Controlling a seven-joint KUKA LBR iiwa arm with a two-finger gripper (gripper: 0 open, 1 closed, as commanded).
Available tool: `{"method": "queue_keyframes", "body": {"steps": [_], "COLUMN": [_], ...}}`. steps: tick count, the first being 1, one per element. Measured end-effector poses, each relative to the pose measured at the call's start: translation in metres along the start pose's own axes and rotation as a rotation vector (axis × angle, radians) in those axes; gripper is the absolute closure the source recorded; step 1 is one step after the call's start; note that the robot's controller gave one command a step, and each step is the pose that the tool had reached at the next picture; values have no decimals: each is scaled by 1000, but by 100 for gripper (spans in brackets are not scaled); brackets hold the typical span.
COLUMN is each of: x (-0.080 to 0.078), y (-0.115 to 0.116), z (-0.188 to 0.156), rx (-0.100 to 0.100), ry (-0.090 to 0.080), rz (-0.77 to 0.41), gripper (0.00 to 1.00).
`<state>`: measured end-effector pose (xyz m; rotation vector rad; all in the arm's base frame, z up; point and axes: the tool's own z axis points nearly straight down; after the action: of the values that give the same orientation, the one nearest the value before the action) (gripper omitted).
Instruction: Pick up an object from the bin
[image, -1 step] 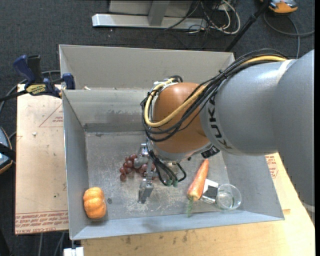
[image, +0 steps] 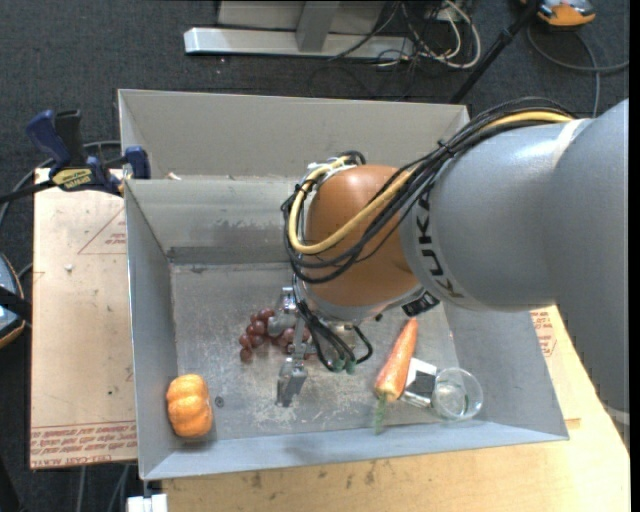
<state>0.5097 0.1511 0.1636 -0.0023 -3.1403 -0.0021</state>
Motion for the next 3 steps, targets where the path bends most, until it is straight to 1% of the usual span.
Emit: {"method": "queue_keyframes", "body": {"steps": [1, 2, 3], "x": [-44, -76, -90], "y": [-27, -33, -61], "z": [43, 44, 34], "rx": [-3, 0, 0], "ry": [-11, -6, -4], "rz": [-93, -141, -43], "gripper": [0, 0, 0]}}
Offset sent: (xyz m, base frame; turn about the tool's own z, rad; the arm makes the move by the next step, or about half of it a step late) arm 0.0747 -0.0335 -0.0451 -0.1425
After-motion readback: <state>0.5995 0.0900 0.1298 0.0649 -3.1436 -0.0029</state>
